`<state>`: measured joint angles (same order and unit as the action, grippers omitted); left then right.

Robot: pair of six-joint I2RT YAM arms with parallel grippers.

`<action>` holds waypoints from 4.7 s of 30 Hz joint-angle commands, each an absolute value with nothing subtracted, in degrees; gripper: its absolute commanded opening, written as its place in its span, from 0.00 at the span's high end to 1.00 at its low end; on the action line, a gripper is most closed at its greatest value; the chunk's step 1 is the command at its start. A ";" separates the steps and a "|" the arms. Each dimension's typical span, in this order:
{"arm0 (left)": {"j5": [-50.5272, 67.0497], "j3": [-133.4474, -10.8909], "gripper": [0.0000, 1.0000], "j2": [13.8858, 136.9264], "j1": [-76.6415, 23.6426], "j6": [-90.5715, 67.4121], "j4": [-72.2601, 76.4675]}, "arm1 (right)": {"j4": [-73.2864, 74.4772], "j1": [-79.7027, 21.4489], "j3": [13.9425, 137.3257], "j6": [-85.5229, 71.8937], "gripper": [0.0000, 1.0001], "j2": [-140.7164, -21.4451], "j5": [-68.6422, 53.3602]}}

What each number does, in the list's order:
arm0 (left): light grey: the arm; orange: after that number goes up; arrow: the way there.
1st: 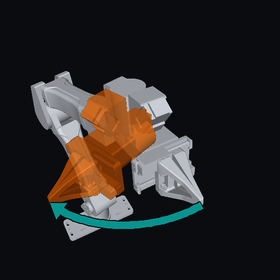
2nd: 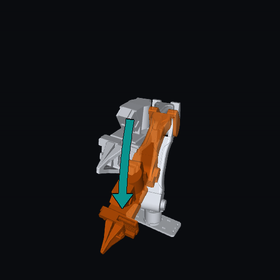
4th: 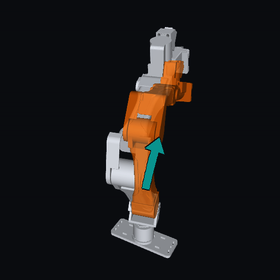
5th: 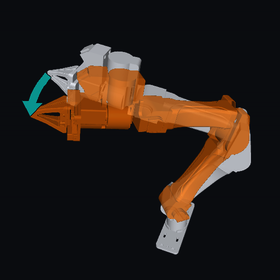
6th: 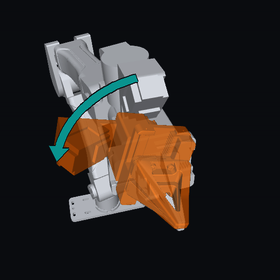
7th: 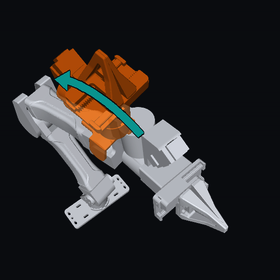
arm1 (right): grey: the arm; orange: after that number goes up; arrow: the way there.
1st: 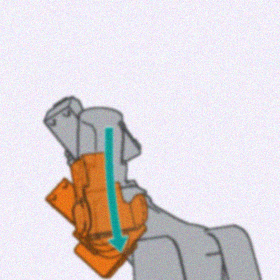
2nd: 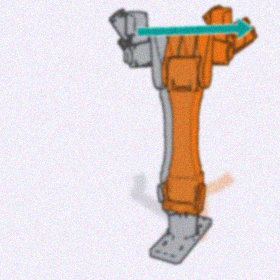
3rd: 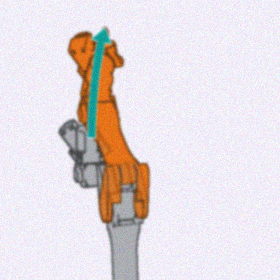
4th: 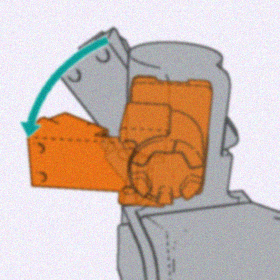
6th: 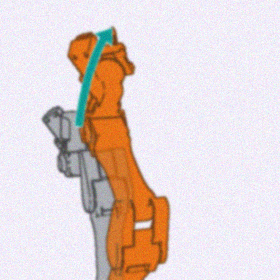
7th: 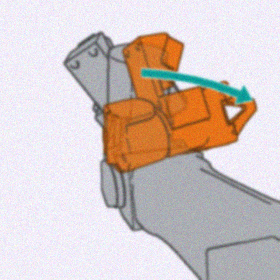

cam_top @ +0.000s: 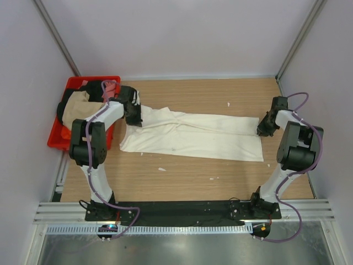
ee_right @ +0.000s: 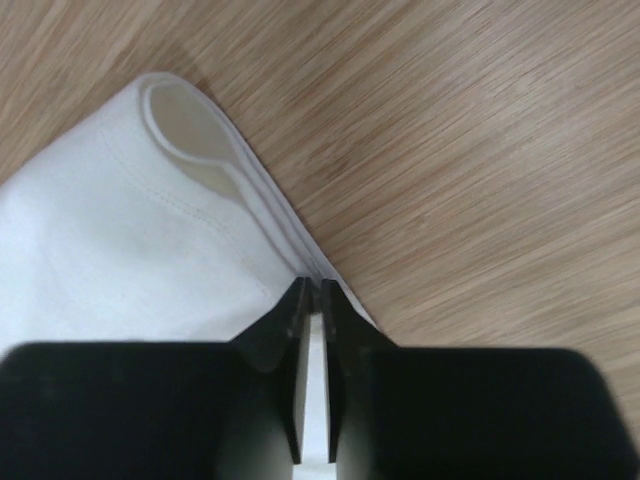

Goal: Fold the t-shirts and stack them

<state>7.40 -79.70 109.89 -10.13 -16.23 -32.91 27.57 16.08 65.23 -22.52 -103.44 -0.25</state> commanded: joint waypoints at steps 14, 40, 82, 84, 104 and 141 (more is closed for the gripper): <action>4.04 -81.30 1.00 103.46 -10.28 -18.63 -32.08 | 22.50 15.73 64.86 -21.97 0.99 -100.55 6.59; 0.35 -75.94 1.00 105.81 -10.63 -20.74 -34.01 | 20.13 15.82 62.67 -21.62 0.99 -100.99 6.77; -2.01 -81.91 0.65 109.52 -12.22 -29.62 -43.33 | 8.70 -20.30 79.01 -31.47 0.96 -116.98 -17.14; -2.99 -83.84 0.63 108.28 -11.87 -29.27 -44.03 | 9.05 -20.39 79.01 -30.59 0.96 -118.03 -16.09; 11.87 -89.11 0.56 118.12 -5.27 -27.16 -37.00 | 13.97 -27.07 103.35 -16.62 0.70 -127.33 -18.98; 14.24 -86.31 1.00 108.38 -6.33 -22.94 -37.35 | 10.99 -30.50 112.59 -12.83 0.89 -133.08 -25.40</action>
<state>13.26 -86.96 112.16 -5.98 -24.56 -37.12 13.74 -29.91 113.51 -12.82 -140.16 -26.02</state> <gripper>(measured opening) 0.005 0.115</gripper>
